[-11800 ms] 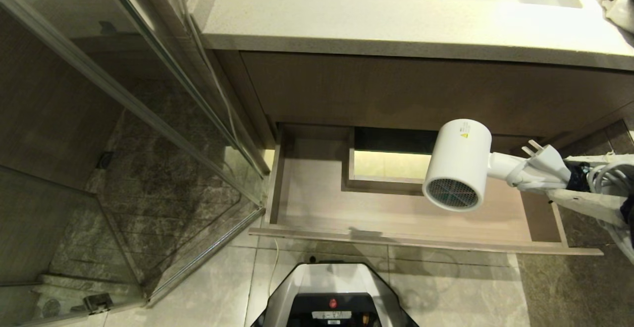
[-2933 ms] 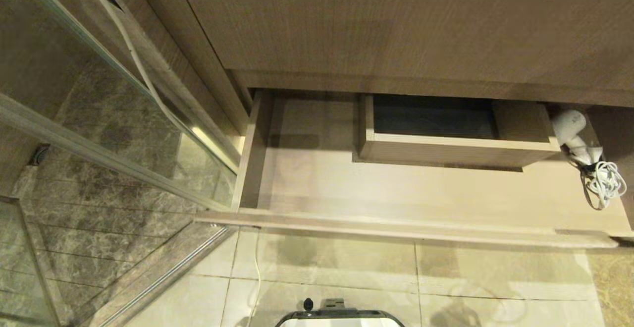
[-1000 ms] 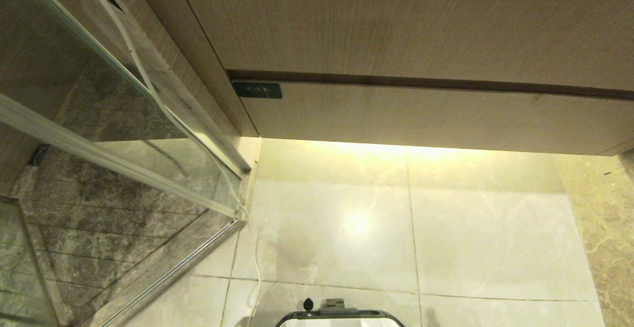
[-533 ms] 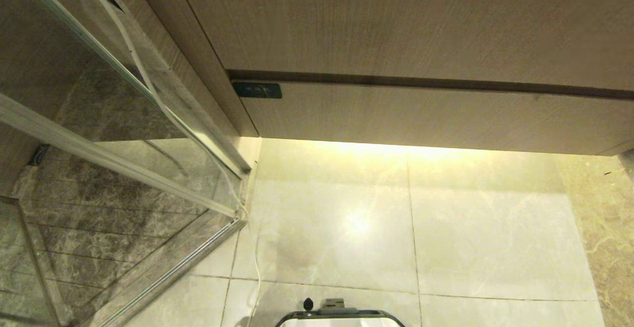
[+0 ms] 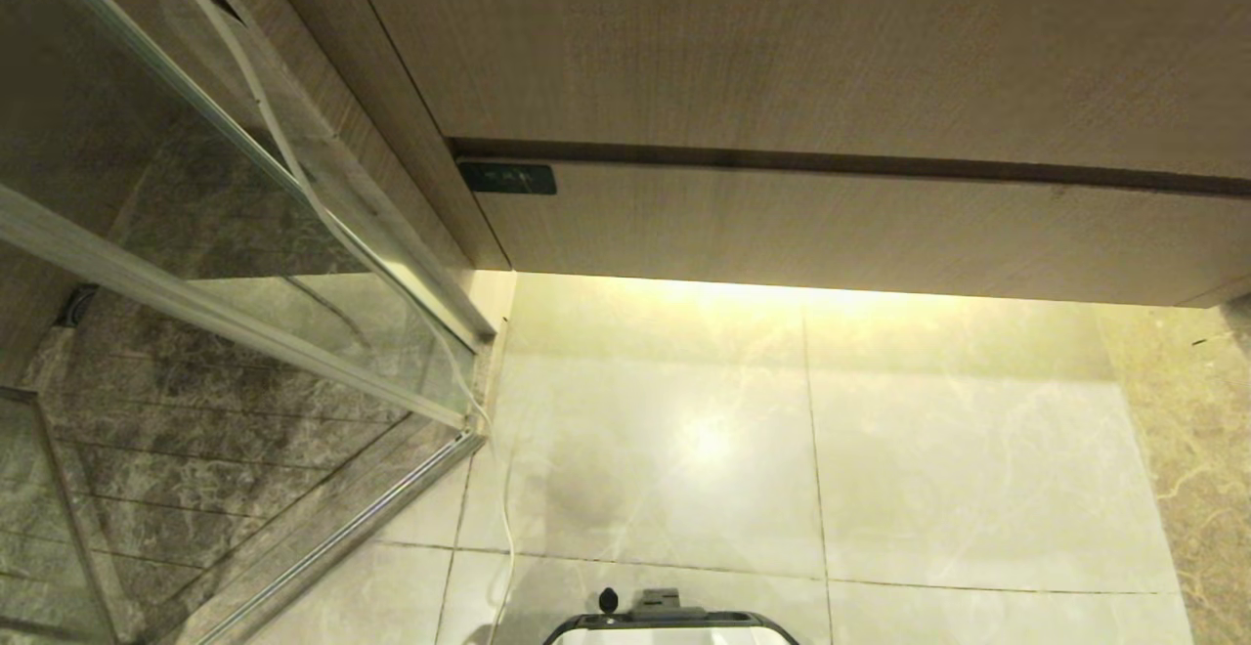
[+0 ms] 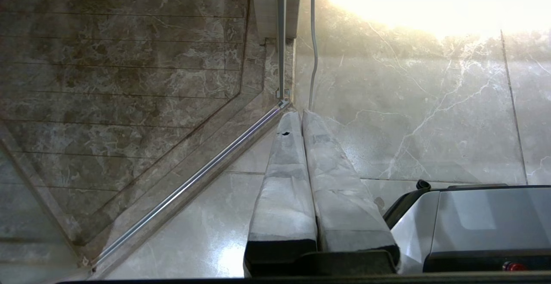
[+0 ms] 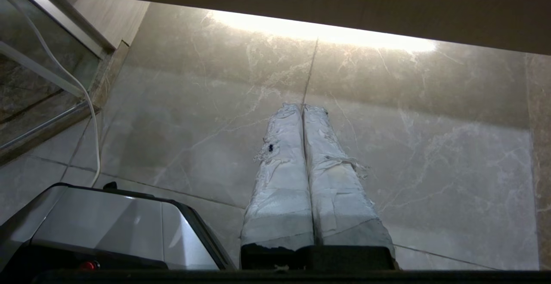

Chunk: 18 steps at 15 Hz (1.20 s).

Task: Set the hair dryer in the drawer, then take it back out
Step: Pull open the drawer

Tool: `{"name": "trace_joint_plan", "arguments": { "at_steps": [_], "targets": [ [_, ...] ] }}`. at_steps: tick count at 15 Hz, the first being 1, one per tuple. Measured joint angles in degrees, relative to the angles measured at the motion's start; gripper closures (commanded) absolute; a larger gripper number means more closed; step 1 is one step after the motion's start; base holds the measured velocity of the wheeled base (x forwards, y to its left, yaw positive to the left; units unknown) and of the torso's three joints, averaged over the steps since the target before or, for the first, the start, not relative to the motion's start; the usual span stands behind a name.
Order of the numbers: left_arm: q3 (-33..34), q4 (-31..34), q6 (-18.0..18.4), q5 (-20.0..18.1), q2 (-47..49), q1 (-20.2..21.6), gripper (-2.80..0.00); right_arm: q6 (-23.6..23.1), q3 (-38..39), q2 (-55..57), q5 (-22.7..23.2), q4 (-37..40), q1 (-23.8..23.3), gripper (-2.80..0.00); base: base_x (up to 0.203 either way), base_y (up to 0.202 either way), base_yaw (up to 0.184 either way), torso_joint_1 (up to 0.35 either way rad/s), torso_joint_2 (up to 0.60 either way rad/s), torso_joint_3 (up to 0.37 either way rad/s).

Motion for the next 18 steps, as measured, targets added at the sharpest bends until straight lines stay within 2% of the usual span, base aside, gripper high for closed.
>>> {"name": "trace_joint_plan", "arguments": {
  "at_steps": [11, 15, 17, 18],
  "targets": [
    [0.00, 0.00, 0.01, 0.00, 0.00, 0.01, 0.00, -0.87, 0.00, 0.02, 0.48, 0.19, 0.05, 0.00, 0.000, 0.000, 0.000, 0.000, 0.00, 0.000],
    [0.00, 0.02, 0.00, 0.00, 0.00, 0.01, 0.00, 1.27, -1.05, 0.02, -0.09, 4.68, -0.02, 0.00, 0.000, 0.000, 0.000, 0.000, 0.00, 0.000],
    [0.00, 0.02, 0.00, 0.00, 0.00, 0.01, 0.00, 3.38, -10.23, 0.02, 0.91, 10.46, -0.06, 0.00, 0.000, 0.000, 0.000, 0.000, 0.00, 0.000],
    [0.00, 0.02, 0.00, 0.00, 0.00, 0.01, 0.00, 4.39, -18.94, 0.25, 2.09, 14.63, -0.05, 0.00, 0.000, 0.000, 0.000, 0.000, 0.00, 0.000]
  ]
}}
